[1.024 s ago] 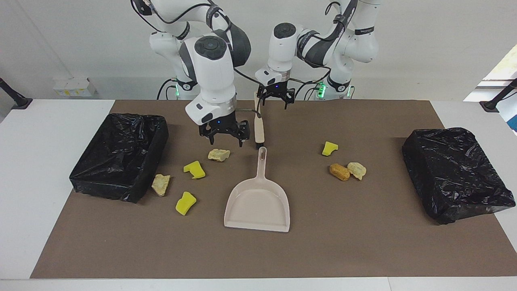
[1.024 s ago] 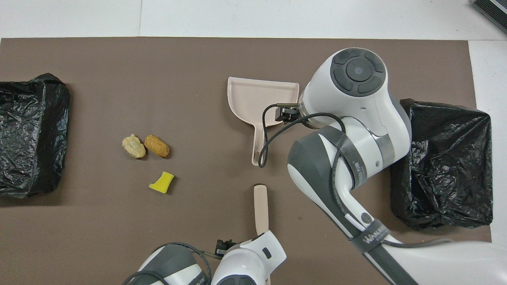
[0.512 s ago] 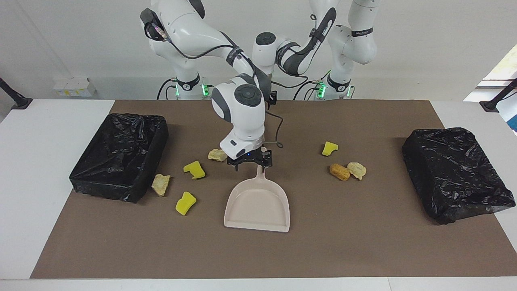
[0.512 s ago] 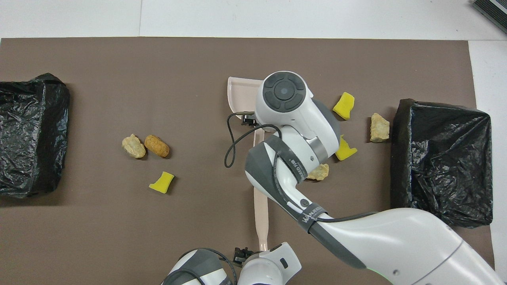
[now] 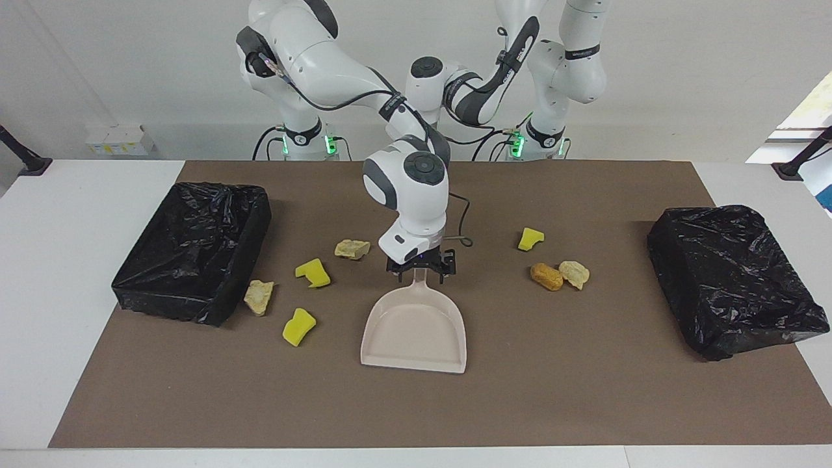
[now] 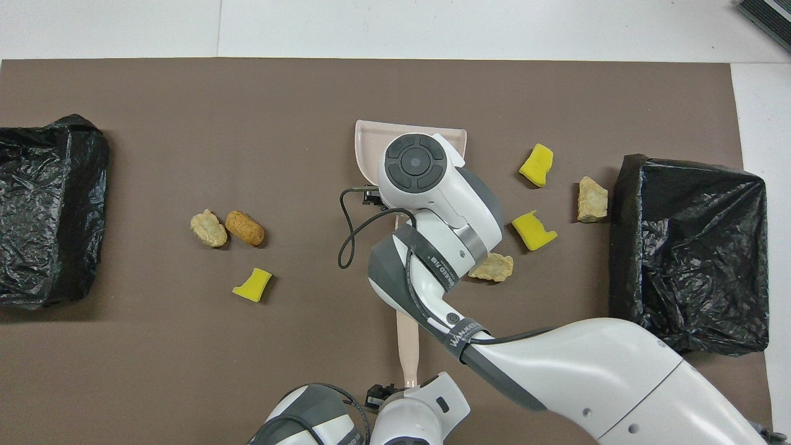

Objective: Sweep and dump trash in bin

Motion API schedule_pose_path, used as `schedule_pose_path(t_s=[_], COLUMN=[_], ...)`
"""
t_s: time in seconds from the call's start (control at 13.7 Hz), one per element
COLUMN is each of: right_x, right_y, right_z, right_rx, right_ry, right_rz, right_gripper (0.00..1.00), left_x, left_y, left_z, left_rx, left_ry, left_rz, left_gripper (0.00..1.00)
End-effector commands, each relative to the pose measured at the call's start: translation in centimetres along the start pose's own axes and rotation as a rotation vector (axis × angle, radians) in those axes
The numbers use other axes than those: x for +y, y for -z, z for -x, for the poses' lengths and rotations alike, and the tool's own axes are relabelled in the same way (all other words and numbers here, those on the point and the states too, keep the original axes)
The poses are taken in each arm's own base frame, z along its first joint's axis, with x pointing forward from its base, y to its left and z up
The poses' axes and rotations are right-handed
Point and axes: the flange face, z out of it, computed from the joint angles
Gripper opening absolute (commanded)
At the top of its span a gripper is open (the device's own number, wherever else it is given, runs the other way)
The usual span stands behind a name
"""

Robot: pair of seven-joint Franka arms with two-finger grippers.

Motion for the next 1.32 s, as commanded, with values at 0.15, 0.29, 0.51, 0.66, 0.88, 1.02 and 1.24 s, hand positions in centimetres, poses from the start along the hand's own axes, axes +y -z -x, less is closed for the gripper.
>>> schedule_pose_path(t_s=[0.15, 0.29, 0.51, 0.66, 0.88, 1.02, 1.24], right_x=[0.7, 0.6, 0.4, 0.6, 4.1, 6.2, 7.4], right_y=[-0.5, -0.3, -0.1, 1.6, 6.5, 8.7, 9.0], right_z=[1.6, 1.6, 1.8, 1.6, 0.1, 0.6, 1.2], right_rx=[-0.001, 0.007, 0.012, 0.035, 0.088, 0.090, 0.022], right_ry=[-0.023, -0.028, -0.034, -0.044, -0.027, 0.086, 0.288], right_rz=[0.015, 0.016, 0.018, 0.011, 0.008, 0.011, 0.020], right_gripper=[0.87, 0.42, 0.00, 0.00, 0.00, 0.00, 0.00], left_x=[0.1, -0.3, -3.1, -5.3, -10.3, -12.9, -18.4], left_y=[0.3, 0.5, 3.9, 5.5, 7.8, 7.9, 9.9], left_z=[-0.4, -0.4, -1.3, -1.4, -3.5, -4.7, -8.4], left_rx=[0.006, -0.004, -0.032, -0.070, -0.092, -0.093, -0.091], left_ry=[0.009, 0.015, 0.073, 0.108, 0.193, 0.233, 0.282], left_rz=[-0.003, -0.014, -0.050, -0.094, -0.141, -0.176, -0.191], left_gripper=[0.00, 0.00, 0.00, 0.00, 0.00, 0.00, 0.00])
